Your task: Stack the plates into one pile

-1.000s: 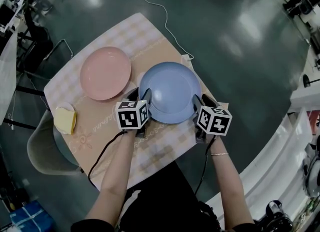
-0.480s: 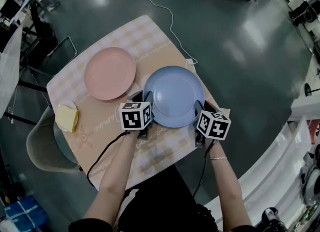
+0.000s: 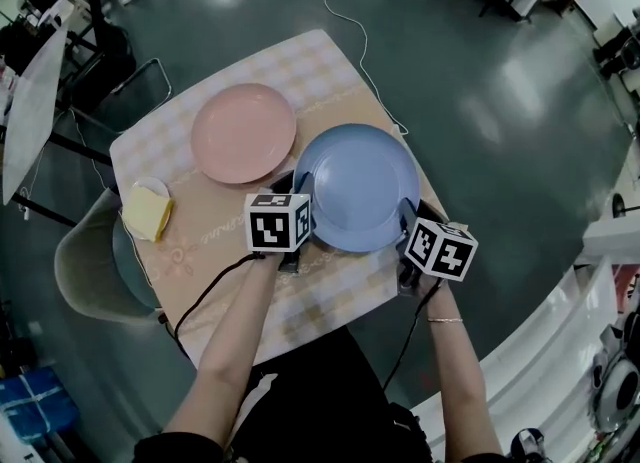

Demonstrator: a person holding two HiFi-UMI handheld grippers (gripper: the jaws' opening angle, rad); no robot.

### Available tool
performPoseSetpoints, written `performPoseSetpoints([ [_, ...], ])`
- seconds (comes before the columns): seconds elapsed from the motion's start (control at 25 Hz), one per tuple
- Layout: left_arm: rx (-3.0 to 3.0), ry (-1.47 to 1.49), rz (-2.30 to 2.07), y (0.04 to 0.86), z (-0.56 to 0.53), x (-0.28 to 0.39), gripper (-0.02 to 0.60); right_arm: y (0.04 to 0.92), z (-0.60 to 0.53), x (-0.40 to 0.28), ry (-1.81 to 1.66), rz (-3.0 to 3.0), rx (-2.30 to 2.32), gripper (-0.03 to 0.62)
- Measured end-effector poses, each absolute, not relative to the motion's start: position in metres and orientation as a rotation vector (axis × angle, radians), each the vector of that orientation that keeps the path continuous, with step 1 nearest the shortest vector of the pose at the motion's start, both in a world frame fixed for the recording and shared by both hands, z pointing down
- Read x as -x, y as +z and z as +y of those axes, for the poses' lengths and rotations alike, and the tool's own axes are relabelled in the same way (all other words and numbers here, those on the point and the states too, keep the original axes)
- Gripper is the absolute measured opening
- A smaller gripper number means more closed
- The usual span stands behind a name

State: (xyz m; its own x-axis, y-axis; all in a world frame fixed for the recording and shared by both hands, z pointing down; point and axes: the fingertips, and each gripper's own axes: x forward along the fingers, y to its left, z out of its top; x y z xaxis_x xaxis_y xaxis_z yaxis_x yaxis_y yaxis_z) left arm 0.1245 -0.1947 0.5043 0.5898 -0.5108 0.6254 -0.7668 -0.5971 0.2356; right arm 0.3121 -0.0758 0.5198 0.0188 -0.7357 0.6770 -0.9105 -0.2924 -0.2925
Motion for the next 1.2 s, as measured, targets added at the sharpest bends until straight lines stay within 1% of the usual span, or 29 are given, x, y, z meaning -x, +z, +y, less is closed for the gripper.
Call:
performPoseSetpoints([
  [0.2,-2.32,0.658,-1.088,0.488,-0.201,-0.096,0.089,0.507,-0.094,-0.29,1.112,-1.779,-2.012,0.101],
  [0.44,-2.274,0.605,-1.205,0.476,-0.217,-0.046,0.091,0.492,-0.129,-0.249,1.056,-1.884,-1.904,0.1],
  [0.88,-2.15,0.537,-1.373,0.476,-0.256,0.045,0.092,0.487,-0.2,-0.17,0.982,-1.992,-1.727,0.1],
  [1.2,-2.098,0.52,-1.393,0.492,-0.294,0.076,0.094,0.497,-0.249,-0.141,0.955,-2.004,-1.678,0.1],
])
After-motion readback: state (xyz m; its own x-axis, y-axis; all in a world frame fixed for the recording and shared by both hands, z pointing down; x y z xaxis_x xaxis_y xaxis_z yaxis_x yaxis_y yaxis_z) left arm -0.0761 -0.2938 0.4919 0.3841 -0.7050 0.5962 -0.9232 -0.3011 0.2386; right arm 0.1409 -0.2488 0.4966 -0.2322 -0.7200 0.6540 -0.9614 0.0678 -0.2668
